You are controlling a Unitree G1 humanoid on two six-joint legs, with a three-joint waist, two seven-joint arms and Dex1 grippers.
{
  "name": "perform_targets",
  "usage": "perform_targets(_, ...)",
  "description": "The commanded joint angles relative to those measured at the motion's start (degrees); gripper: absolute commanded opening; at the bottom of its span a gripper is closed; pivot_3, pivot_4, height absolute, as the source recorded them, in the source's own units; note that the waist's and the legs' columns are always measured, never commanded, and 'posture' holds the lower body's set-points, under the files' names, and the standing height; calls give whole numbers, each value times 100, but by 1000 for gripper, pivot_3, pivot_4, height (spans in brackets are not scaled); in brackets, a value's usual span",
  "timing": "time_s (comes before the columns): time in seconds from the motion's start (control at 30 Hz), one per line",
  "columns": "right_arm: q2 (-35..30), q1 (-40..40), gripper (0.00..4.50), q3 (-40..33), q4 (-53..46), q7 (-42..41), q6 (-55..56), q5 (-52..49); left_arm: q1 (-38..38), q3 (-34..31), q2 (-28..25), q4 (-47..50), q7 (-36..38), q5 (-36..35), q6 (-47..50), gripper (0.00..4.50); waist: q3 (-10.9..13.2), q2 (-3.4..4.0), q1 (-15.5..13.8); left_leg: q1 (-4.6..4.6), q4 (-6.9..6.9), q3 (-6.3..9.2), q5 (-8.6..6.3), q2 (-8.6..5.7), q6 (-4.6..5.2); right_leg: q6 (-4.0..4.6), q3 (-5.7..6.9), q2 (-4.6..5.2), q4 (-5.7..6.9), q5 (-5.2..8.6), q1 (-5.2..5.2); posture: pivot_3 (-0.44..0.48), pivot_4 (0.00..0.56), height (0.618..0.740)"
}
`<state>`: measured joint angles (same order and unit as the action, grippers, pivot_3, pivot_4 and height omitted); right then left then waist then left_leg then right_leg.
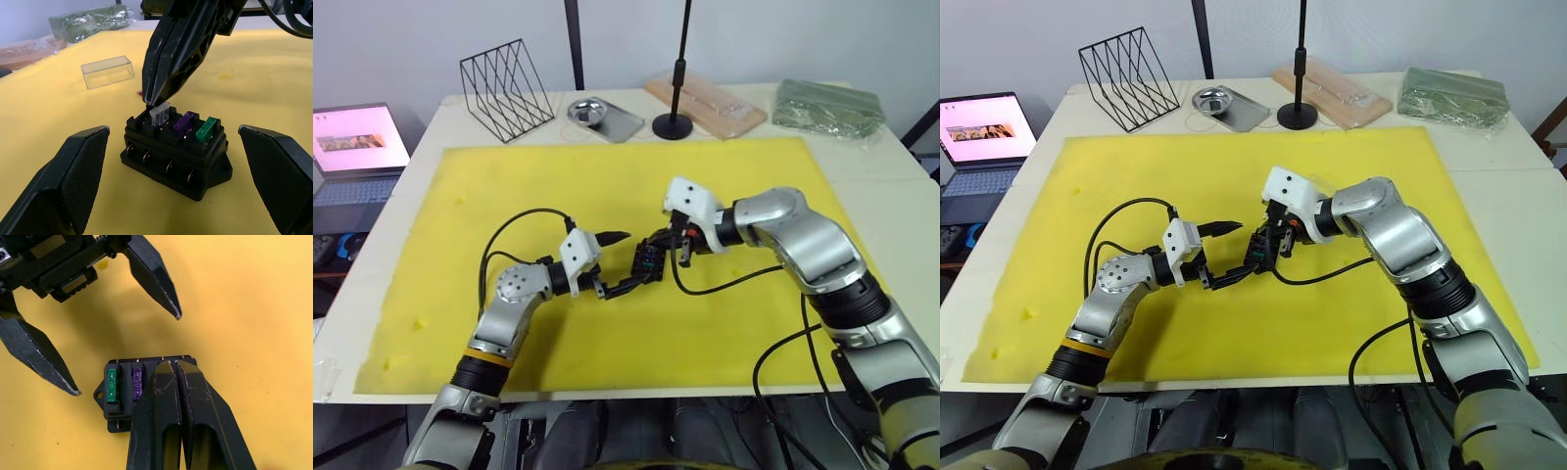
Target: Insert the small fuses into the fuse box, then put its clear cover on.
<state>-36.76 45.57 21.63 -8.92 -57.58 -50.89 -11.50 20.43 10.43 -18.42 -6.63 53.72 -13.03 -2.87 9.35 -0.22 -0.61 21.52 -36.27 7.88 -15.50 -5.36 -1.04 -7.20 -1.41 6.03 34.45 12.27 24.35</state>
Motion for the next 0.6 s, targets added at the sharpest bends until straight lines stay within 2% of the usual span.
perform_targets(0.03,36,10,45,-44,-207,44,30,-25,24,-28,-7,121,-11,-12,-70,4500,0,0,0,0,0,0,0,0,0,0,0,0,0,0,0,0,150,740)
perform_targets(0.27,65,21,45,69,-66,217,4,107,44,-15,-2,122,-26,-3,-56,4500,0,0,0,0,0,0,0,0,0,0,0,0,0,0,0,0,150,740)
perform_targets(0.6,57,-93,45,244,-61,56,-195,-3,18,-31,-24,131,-45,3,-50,4500,-1,0,-1,-2,0,0,0,0,0,0,0,0,0,0,-2,0,150,740)
